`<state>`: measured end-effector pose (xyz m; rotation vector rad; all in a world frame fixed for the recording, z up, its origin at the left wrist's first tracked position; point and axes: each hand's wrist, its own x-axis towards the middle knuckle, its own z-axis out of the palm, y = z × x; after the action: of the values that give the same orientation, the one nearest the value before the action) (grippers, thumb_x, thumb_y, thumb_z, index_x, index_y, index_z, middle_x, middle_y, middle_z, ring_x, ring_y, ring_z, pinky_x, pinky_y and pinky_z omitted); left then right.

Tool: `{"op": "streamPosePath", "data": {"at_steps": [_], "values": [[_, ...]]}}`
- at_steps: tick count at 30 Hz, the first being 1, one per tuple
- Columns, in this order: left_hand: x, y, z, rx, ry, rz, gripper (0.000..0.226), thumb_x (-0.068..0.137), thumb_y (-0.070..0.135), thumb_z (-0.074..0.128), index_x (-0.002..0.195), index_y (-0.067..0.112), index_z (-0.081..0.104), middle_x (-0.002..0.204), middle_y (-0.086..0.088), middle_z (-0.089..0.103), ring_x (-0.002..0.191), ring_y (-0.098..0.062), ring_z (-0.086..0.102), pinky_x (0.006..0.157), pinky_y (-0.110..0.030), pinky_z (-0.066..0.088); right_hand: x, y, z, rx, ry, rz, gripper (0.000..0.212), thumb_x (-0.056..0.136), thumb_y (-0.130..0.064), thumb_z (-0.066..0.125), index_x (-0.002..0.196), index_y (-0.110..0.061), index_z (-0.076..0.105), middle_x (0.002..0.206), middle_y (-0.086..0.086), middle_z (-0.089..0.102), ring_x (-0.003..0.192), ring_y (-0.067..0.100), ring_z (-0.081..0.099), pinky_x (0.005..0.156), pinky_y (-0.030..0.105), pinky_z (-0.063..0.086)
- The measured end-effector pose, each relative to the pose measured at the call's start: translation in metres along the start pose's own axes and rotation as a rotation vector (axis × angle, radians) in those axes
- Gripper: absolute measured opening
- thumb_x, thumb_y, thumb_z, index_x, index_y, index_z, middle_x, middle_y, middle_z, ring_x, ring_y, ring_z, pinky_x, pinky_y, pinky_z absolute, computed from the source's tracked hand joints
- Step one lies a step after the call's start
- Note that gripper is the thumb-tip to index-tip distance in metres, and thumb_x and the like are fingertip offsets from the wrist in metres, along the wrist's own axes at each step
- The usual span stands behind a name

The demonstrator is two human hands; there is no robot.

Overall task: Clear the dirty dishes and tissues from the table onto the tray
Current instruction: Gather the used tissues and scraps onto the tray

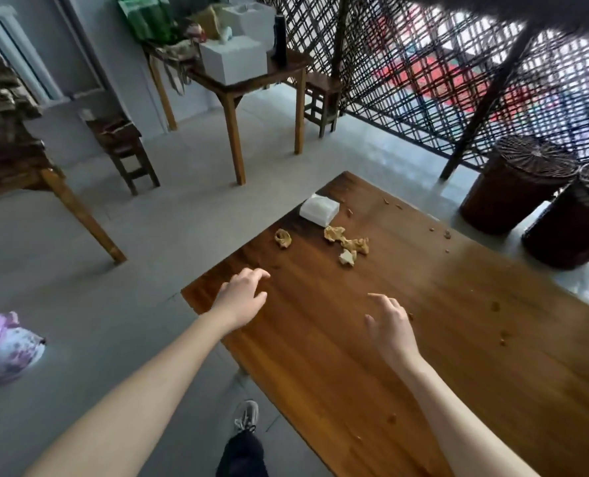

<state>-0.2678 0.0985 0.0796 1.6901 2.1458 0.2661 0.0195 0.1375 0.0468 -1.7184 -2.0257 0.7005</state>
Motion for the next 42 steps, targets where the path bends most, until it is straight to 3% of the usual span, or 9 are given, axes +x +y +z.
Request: {"op": "streamPosePath", "data": {"at_steps": [10,16,21,26,31,36,42], "values": [[0.175,-0.061,-0.002,0.072,-0.15,0.134,0.046,0.089,0.036,0.057,0.132,0.025,0.043,0.133,-0.003,0.048,0.121,-0.024,0.049,0.1,-0.043,0.039,0.064,-0.039,0.054,-0.032,0.105,0.312,0.042,0.086,-0.011,0.065,0.126,-0.017,0.055,0.12,0.007,0.06,0.113,0.023,0.054,0.094,0.032,0.042],[0.23,-0.059,0.017,0.101,-0.16,0.249,0.044,0.093,0.027,0.055,0.135,0.023,0.043,0.137,-0.003,0.045,0.123,-0.024,0.046,0.1,-0.039,0.038,0.078,-0.051,0.082,0.007,0.102,0.479,0.044,0.088,-0.013,0.064,0.129,-0.02,0.052,0.125,0.003,0.057,0.119,0.02,0.052,0.098,0.036,0.047],[0.259,-0.056,0.031,0.103,-0.115,0.365,0.032,0.094,0.016,0.051,0.125,0.025,0.053,0.13,0.001,0.05,0.117,-0.023,0.048,0.095,-0.034,0.037,0.084,-0.046,0.097,0.001,0.107,0.524,0.043,0.087,-0.013,0.064,0.128,-0.02,0.053,0.123,0.002,0.058,0.117,0.02,0.052,0.098,0.035,0.045],[0.283,-0.055,0.048,0.235,-0.103,0.477,0.034,0.095,0.009,0.046,0.123,0.022,0.06,0.137,-0.004,0.048,0.124,-0.025,0.043,0.1,-0.036,0.036,0.089,-0.034,0.11,-0.02,0.073,0.59,0.044,0.088,-0.015,0.063,0.13,-0.021,0.051,0.125,0.002,0.057,0.12,0.021,0.051,0.1,0.037,0.045],[0.298,-0.05,0.06,0.369,-0.192,0.545,0.037,0.094,0.02,0.056,0.13,0.023,0.053,0.14,-0.006,0.043,0.129,-0.026,0.039,0.105,-0.038,0.034,0.101,-0.021,0.113,-0.069,0.076,0.618,0.044,0.089,-0.017,0.061,0.131,-0.021,0.05,0.127,0.001,0.057,0.12,0.02,0.051,0.1,0.038,0.045],[0.301,-0.047,0.065,0.41,-0.177,0.616,0.021,0.091,0.025,0.061,0.112,0.021,0.059,0.132,-0.006,0.048,0.125,-0.024,0.043,0.101,-0.036,0.037,0.128,-0.012,0.107,-0.071,0.067,0.603,0.044,0.09,-0.016,0.06,0.132,-0.02,0.049,0.126,0.002,0.056,0.12,0.02,0.05,0.1,0.037,0.046],[0.302,-0.028,0.066,0.341,-0.191,0.668,0.02,0.087,0.031,0.066,0.104,0.02,0.065,0.126,-0.004,0.053,0.119,-0.022,0.048,0.098,-0.035,0.04,0.184,-0.007,0.099,-0.037,0.095,0.471,0.047,0.086,-0.013,0.064,0.131,-0.019,0.051,0.129,0.002,0.053,0.121,0.02,0.048,0.102,0.037,0.043]]}}
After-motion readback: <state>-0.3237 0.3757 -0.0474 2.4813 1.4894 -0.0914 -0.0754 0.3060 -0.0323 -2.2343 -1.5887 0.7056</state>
